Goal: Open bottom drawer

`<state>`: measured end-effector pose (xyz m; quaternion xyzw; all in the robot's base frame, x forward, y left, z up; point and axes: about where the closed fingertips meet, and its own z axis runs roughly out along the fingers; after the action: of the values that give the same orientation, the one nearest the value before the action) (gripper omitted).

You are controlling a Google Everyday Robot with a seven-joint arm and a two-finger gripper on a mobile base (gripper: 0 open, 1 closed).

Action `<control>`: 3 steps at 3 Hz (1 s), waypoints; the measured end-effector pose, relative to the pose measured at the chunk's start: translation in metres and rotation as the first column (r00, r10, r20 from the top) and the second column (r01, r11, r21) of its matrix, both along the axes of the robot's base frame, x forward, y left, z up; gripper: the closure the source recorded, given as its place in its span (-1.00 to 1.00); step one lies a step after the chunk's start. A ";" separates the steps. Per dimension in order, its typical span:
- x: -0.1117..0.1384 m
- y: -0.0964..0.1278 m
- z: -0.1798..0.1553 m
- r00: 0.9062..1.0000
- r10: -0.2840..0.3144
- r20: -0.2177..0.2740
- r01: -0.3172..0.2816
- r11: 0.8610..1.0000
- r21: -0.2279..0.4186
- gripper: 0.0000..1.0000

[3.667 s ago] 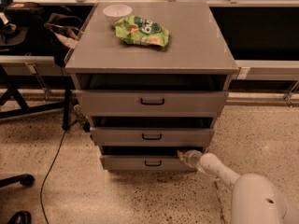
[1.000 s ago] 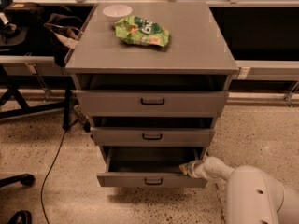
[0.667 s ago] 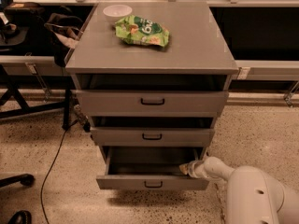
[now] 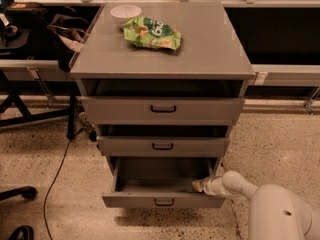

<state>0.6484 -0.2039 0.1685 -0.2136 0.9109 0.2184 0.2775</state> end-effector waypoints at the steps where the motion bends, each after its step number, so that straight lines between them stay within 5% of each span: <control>1: -0.013 0.013 -0.015 0.994 0.108 -0.036 -0.108 0.994 -0.005 1.00; 3: -0.037 0.017 -0.027 0.985 0.160 -0.067 -0.158 0.987 0.028 1.00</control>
Offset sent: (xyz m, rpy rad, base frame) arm -0.1227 0.0425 -0.0865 0.0909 0.1842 0.4145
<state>0.6114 -0.1867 0.1412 -0.2750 0.8974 0.2572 0.2300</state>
